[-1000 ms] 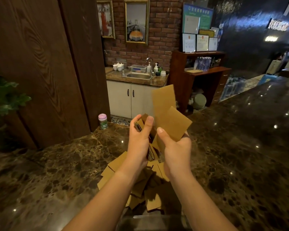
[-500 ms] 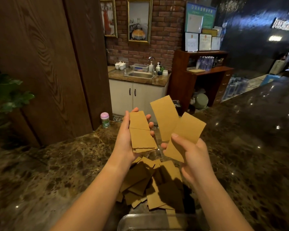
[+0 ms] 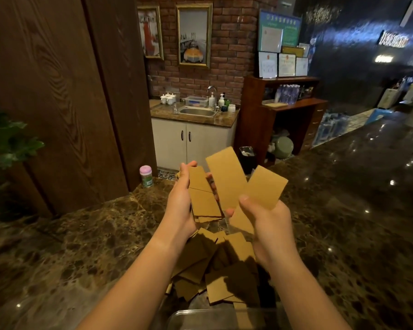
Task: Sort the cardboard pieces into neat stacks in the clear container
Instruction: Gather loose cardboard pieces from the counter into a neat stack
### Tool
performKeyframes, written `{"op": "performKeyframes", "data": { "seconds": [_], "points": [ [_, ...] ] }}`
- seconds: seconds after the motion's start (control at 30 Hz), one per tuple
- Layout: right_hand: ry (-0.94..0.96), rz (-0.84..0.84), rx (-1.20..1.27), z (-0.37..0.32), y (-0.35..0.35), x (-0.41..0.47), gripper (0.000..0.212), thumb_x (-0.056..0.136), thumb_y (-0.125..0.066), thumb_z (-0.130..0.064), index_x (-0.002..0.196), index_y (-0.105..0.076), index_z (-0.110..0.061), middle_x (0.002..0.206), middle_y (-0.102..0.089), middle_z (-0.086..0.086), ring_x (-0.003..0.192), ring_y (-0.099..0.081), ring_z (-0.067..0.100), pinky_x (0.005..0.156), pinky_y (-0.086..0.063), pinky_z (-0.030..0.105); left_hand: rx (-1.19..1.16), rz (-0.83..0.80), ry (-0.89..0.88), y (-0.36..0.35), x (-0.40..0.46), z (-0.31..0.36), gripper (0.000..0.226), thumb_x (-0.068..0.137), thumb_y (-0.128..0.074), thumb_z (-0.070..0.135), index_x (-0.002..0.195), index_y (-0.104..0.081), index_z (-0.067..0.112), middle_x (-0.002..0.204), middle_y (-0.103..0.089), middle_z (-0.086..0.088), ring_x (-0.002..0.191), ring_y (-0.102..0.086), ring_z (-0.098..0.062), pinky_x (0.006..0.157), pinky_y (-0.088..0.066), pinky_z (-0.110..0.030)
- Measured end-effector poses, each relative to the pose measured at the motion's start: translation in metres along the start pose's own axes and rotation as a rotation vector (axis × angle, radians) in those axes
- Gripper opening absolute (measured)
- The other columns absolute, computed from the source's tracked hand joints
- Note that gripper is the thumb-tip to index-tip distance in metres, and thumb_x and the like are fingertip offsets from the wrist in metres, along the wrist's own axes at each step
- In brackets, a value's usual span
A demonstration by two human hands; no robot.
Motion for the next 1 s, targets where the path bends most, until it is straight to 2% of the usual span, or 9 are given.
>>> {"op": "performKeyframes", "data": {
  "seconds": [0.1, 0.17, 0.27, 0.4, 0.5, 0.63, 0.77, 0.87, 1.0],
  "points": [
    [-0.295, -0.065, 0.238, -0.001, -0.003, 0.004, 0.023, 0.090, -0.066, -0.002, 0.112, -0.063, -0.007, 0.088, -0.078, 0.017, 0.069, -0.076, 0.030, 0.051, -0.059, 0.033, 0.010, -0.083, -0.063, 0.000, -0.004, -0.003, 0.052, 0.077, -0.061, 0.063, 0.123, -0.064, 0.039, 0.130, -0.064, -0.015, 0.118, -0.060, -0.043, 0.075, -0.055, -0.059],
    [-0.295, -0.117, 0.225, 0.004, -0.006, 0.005, 0.023, 0.089, -0.066, -0.002, 0.111, -0.063, -0.006, 0.088, -0.078, 0.018, 0.069, -0.076, 0.030, 0.050, -0.059, 0.032, 0.012, -0.069, -0.113, -0.001, -0.004, -0.004, 0.056, 0.075, -0.064, 0.059, 0.126, -0.063, 0.035, 0.128, -0.066, -0.014, 0.116, -0.062, -0.040, 0.073, -0.057, -0.053],
    [-0.016, -0.100, 0.055, 0.005, -0.002, 0.008, 0.020, 0.089, -0.070, -0.006, 0.108, -0.067, -0.011, 0.091, -0.079, 0.011, 0.079, -0.077, 0.030, 0.057, -0.060, 0.032, -0.021, -0.023, -0.066, -0.004, -0.001, -0.003, 0.059, 0.076, -0.059, 0.062, 0.126, -0.063, 0.032, 0.122, -0.069, -0.016, 0.110, -0.066, -0.037, 0.079, -0.057, -0.054],
    [0.437, -0.349, -0.268, -0.008, 0.007, 0.018, 0.028, 0.081, -0.073, 0.008, 0.093, -0.078, -0.017, 0.101, -0.078, 0.002, 0.098, -0.073, 0.019, 0.082, -0.058, 0.028, 0.035, -0.101, 0.160, -0.002, -0.005, 0.003, 0.045, 0.077, -0.073, 0.050, 0.110, -0.075, 0.020, 0.096, -0.073, -0.018, 0.075, -0.071, -0.030, 0.059, -0.059, -0.039],
    [0.661, -0.483, -0.538, -0.014, 0.012, 0.024, 0.026, 0.076, -0.078, 0.007, 0.093, -0.077, -0.013, 0.110, -0.076, 0.006, 0.105, -0.071, 0.018, 0.091, -0.056, 0.034, 0.155, -0.200, 0.293, 0.003, -0.011, 0.003, 0.050, 0.070, -0.083, 0.019, 0.118, -0.073, 0.012, 0.100, -0.070, -0.023, 0.076, -0.067, -0.033, 0.058, -0.058, -0.040],
    [0.743, -0.455, -0.701, -0.020, 0.016, 0.035, 0.028, 0.076, -0.083, 0.002, 0.097, -0.080, -0.016, 0.120, -0.068, 0.000, 0.107, -0.067, 0.008, 0.089, -0.054, 0.022, 0.214, -0.276, 0.395, 0.009, -0.012, -0.001, 0.060, 0.068, -0.072, 0.001, 0.127, -0.066, 0.007, 0.111, -0.069, -0.023, 0.083, -0.067, -0.033, 0.071, -0.058, -0.041],
    [0.495, -0.311, -0.658, -0.008, 0.026, 0.045, 0.034, 0.084, -0.075, -0.002, 0.108, -0.074, -0.027, 0.111, -0.071, -0.002, 0.101, -0.068, 0.012, 0.090, -0.058, 0.036, 0.127, -0.276, 0.254, 0.012, -0.009, 0.005, 0.052, 0.073, -0.066, 0.001, 0.124, -0.070, 0.013, 0.118, -0.069, -0.022, 0.089, -0.072, -0.035, 0.071, -0.061, -0.042],
    [0.080, -0.156, -0.262, 0.006, 0.034, 0.046, 0.029, 0.095, -0.058, -0.008, 0.114, -0.059, -0.031, 0.105, -0.076, 0.010, 0.092, -0.074, 0.026, 0.075, -0.061, 0.047, -0.057, -0.311, 0.177, 0.011, -0.010, 0.007, 0.052, 0.083, -0.058, 0.003, 0.130, -0.064, 0.024, 0.123, -0.065, -0.031, 0.102, -0.067, -0.049, 0.079, -0.059, -0.056],
    [-0.250, -0.271, 0.265, 0.014, 0.020, 0.036, 0.032, 0.098, -0.040, -0.006, 0.124, -0.056, -0.013, 0.099, -0.075, 0.023, 0.083, -0.075, 0.036, 0.060, -0.060, 0.044, -0.037, -0.301, 0.083, 0.010, -0.009, 0.003, 0.058, 0.087, -0.052, 0.011, 0.139, -0.051, 0.035, 0.124, -0.065, -0.028, 0.091, -0.068, -0.042, 0.101, -0.042, -0.067]
  ]
}}
Point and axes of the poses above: each hand's wrist, its own x-axis towards the middle knuckle, its own y-axis out of the back of the hand, z = x × y, the point moved 3 cm from there along x, towards the middle knuckle
